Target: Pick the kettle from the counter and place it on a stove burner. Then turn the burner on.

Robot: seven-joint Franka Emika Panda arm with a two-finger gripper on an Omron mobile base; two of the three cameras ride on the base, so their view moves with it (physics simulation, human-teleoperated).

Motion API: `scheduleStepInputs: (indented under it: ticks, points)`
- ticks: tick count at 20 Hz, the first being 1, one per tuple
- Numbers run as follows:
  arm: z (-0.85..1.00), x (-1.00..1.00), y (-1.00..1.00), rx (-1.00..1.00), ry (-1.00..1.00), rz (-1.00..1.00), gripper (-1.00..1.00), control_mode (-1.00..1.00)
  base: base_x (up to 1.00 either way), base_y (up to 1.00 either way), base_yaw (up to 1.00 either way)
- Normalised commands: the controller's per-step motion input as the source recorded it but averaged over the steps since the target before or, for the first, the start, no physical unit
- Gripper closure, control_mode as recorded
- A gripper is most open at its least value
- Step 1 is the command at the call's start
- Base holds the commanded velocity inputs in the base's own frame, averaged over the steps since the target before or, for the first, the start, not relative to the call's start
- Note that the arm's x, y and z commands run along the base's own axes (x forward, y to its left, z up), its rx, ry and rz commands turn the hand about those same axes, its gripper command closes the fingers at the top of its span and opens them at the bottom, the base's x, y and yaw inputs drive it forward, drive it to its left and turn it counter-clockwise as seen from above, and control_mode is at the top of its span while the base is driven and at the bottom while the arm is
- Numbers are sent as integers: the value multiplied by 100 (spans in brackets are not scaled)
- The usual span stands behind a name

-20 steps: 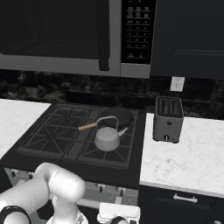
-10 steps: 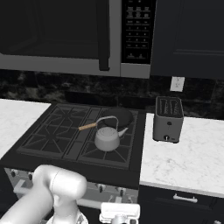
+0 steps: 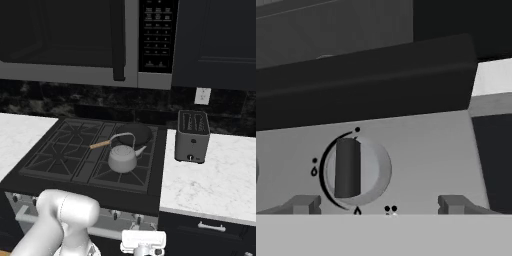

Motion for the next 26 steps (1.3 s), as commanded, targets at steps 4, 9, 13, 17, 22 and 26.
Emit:
scheduleStepInputs:
  ticks: [4,9,13,17,22,26]
  points:
    - [14,-12,12,0,-5,0,-100,-100,0,0,0]
    - [18,-1,18,0,-5,0,-100,-100,0,0,0]
    - [17,0,3,0,-4,-1,-100,-100,0,0,0]
    - [11,0,1,0,-1,0,-100,-100,0,0,0]
    - [0,0,0,0,0,0,-100,-100,0,0,0]
    - [0,0,14,0,0,0,-100,-100,0,0,0]
